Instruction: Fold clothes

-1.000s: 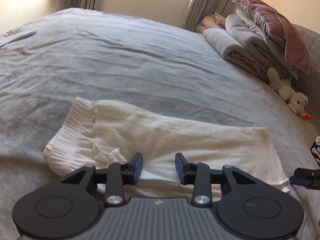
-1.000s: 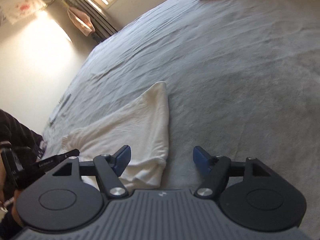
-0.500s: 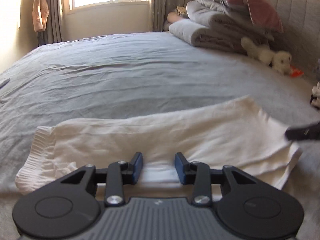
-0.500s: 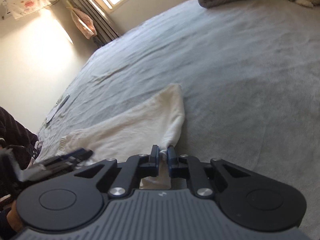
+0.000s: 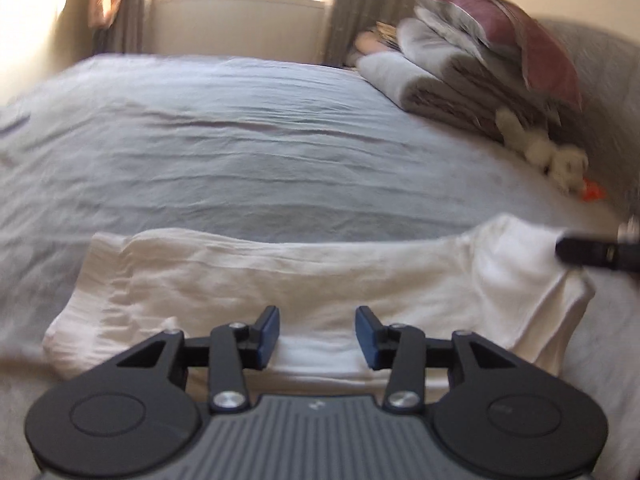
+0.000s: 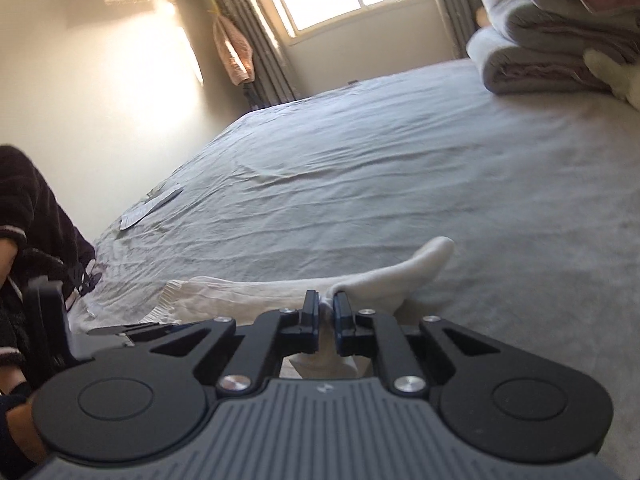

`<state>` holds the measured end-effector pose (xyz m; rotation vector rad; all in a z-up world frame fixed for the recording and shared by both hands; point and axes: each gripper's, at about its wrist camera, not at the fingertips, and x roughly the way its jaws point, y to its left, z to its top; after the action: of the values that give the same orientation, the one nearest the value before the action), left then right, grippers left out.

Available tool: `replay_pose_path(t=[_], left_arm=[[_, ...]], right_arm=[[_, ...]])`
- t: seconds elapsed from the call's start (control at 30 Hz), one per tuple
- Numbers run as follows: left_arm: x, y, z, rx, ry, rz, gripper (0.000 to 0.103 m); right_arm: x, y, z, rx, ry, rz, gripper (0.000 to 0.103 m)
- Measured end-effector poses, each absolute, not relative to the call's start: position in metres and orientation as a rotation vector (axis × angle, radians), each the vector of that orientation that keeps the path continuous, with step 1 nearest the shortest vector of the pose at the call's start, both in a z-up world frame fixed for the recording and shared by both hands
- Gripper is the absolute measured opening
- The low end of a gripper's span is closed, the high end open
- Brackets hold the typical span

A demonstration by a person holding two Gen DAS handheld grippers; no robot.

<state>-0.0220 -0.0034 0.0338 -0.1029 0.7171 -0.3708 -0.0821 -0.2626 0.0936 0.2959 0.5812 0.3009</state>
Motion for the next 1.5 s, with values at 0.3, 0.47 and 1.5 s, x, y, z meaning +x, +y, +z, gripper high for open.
replay_pose_path(t=[0.3, 0.47, 1.5], left_arm=[[0.003, 0.125, 0.053, -0.664, 0.737, -0.299, 0.043], [0.005, 0.179, 0.062, -0.808, 0.683, -0.205, 0.044], [0.051, 0.103, 0.031, -0.420, 0.911, -0.282, 0.046]], right_arm=[[-0.064, -0.165, 0.102, 0.125, 0.519, 0.390, 0.010], [-0.055, -0.081, 0.092, 0.059, 0.503, 0.470, 0.010], [-0.059, -0.166, 0.056, 0.116, 0.685, 0.497, 0.048]])
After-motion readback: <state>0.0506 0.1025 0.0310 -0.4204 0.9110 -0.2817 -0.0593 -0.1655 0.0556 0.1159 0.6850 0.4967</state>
